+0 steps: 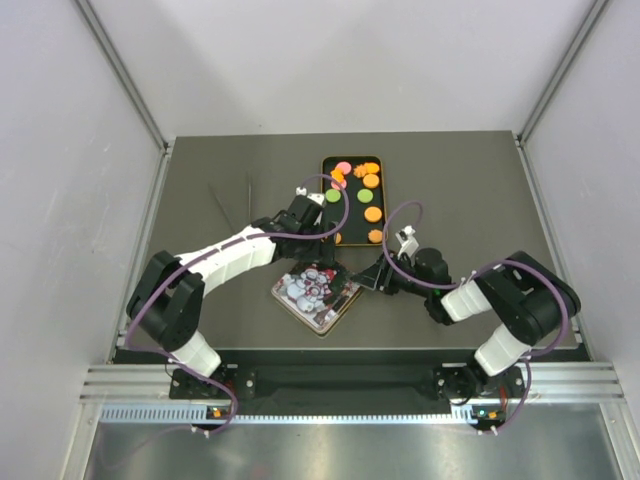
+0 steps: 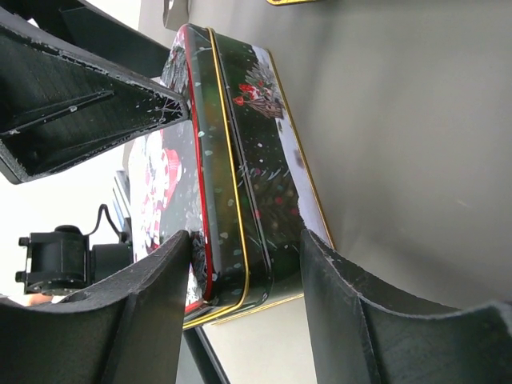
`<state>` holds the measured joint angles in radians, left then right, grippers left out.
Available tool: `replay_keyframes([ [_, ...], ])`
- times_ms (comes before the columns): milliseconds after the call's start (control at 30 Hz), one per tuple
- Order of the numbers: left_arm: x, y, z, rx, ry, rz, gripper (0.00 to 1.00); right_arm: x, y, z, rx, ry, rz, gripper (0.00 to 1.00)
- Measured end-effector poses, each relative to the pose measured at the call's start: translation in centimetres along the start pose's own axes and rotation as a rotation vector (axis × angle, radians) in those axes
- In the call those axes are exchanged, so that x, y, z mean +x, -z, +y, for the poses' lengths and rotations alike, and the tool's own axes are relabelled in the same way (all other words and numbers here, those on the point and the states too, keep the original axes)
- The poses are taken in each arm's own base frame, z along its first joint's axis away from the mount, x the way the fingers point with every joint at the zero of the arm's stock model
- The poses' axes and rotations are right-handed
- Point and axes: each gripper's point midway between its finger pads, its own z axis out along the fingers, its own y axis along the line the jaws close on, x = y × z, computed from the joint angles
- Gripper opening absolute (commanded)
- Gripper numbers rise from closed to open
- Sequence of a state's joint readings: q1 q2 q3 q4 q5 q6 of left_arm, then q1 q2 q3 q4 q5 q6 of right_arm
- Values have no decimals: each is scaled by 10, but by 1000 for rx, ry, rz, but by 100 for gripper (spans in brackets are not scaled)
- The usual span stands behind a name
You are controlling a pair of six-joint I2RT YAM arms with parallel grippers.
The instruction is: Pack the cookies
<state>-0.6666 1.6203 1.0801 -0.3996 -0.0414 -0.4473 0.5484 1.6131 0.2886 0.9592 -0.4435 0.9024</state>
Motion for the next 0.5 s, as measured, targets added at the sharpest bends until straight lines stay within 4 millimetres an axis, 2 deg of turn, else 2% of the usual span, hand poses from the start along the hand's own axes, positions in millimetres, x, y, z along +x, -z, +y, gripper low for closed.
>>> replay_keyframes([
  [133,0,0,0,-2,3,-6,89,0,1,1,-3,4,-7,0],
  [233,0,0,-1,-2,4,-7,90,1,2,1,-3,6,-8,10],
  [267,0,0,-1,-3,2,-7,90,1,2,1,-1,7,-7,16],
  [333,0,1,-2,-3,-1,-9,91,2,4,2,7,12,-2,21],
  [500,-4,8,-2,0,3,-3,93,4,9,4,30,26,15,54],
])
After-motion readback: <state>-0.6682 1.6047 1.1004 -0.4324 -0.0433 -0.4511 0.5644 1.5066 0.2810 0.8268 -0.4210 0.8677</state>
